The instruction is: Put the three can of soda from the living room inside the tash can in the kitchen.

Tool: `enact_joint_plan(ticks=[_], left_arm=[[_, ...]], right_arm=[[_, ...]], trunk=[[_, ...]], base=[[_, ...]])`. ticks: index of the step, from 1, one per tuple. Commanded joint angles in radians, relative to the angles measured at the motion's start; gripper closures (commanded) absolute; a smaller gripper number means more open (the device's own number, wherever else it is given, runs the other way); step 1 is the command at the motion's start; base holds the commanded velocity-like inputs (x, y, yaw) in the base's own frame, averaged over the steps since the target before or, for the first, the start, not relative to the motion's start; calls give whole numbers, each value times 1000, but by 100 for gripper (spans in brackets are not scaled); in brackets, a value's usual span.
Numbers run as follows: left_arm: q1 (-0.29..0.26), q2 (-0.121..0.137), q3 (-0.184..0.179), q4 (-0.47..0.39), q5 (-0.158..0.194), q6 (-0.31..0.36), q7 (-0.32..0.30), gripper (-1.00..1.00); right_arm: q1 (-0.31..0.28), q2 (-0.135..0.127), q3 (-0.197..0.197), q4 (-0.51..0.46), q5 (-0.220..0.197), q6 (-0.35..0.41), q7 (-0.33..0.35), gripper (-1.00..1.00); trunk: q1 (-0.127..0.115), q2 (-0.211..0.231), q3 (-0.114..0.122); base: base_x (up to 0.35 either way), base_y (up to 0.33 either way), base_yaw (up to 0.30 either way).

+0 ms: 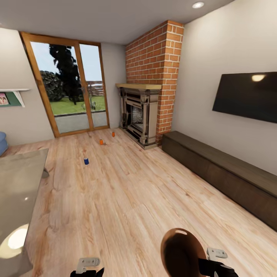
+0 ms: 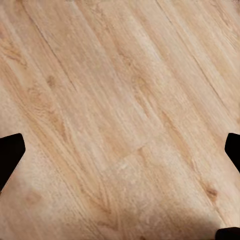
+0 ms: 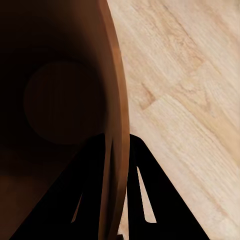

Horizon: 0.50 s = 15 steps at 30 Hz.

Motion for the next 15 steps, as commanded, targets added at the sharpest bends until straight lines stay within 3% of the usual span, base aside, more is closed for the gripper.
enact_joint_plan(ticks=[1,15], left_arm=[[0,0,0,0,0,0,0,-100],[0,0,0,0,0,0,0,-100]], right_arm=[[0,0,-1,-1,-6,0,7,100],[0,0,0,-2,-6,0,7,100]], trunk=[[0,0,0],[0,0,6]], base=[[343,0,1],[343,0,0]])
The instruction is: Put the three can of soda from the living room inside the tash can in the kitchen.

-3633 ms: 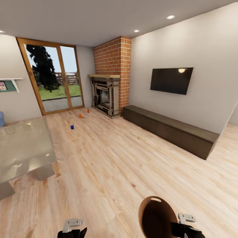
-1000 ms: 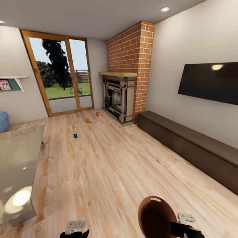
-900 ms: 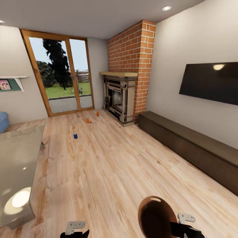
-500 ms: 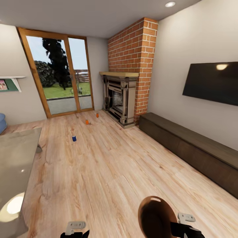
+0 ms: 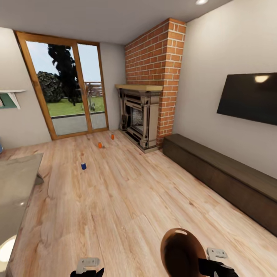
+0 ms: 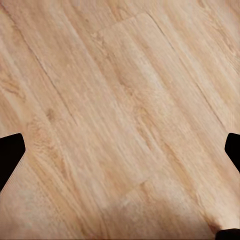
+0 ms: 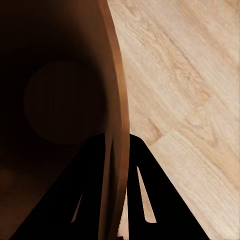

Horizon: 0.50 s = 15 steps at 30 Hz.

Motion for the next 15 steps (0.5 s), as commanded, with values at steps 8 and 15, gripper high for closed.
enact_joint_plan(ticks=[8,15], left_arm=[[0,0,0,1,-1,0,0,-100],[0,0,0,2,-1,0,0,-100]], right_arm=[[0,0,-1,-1,-6,0,7,100],[0,0,-1,-1,-6,-2,7,100]], trunk=[[0,0,2],[0,0,2]], base=[[343,48,0],[342,116,0]])
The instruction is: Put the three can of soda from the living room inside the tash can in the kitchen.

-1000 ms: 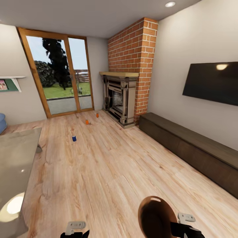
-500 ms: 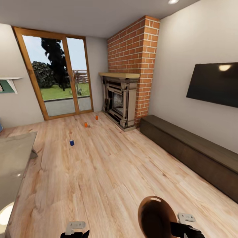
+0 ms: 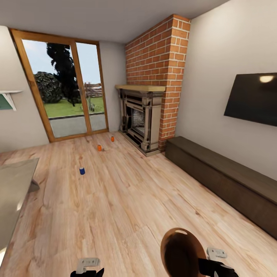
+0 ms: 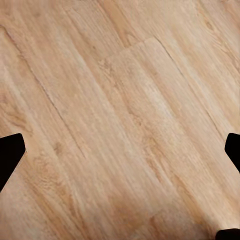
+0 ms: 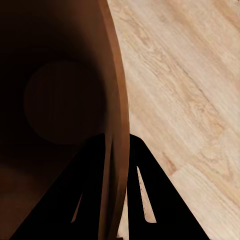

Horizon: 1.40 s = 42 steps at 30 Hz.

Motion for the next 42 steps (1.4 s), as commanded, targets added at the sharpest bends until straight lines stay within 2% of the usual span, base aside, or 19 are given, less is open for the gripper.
enact_joint_plan(ticks=[1,32,42], left_arm=[[0,0,0,0,0,0,0,-100],[0,0,0,0,-2,0,1,-100],[0,0,0,0,-2,-1,2,-100]], right_arm=[[0,0,0,-1,-6,-2,7,100],[0,0,0,0,-6,-10,7,100],[0,1,0,1,-6,-10,7,100]], trunk=[[0,0,0],[0,0,0],[0,0,0]], base=[[337,143,0],[281,212,0],[306,89,0]])
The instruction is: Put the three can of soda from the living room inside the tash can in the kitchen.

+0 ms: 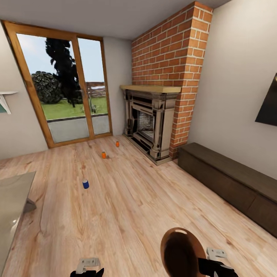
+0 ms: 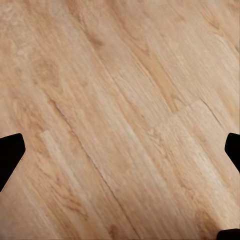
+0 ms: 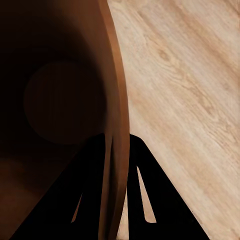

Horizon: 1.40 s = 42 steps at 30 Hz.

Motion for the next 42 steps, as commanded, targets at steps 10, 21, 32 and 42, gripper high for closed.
enact_joint_plan(ticks=[10,21,32,42], left_arm=[[0,0,-1,0,0,-11,0,-100],[0,0,-2,0,0,-12,0,-100],[0,0,-2,0,0,-12,0,-100],[0,0,-2,0,0,-12,0,-100]], right_arm=[[0,0,0,-1,-6,0,7,100],[0,0,0,-1,-6,0,7,100],[0,0,0,-1,-6,0,7,100],[0,-1,-1,-1,-6,0,7,100]], trunk=[[0,0,0],[0,0,0],[0,0,0],[0,0,0]], base=[[327,-49,0],[335,-34,0],[342,95,0],[339,143,0]])
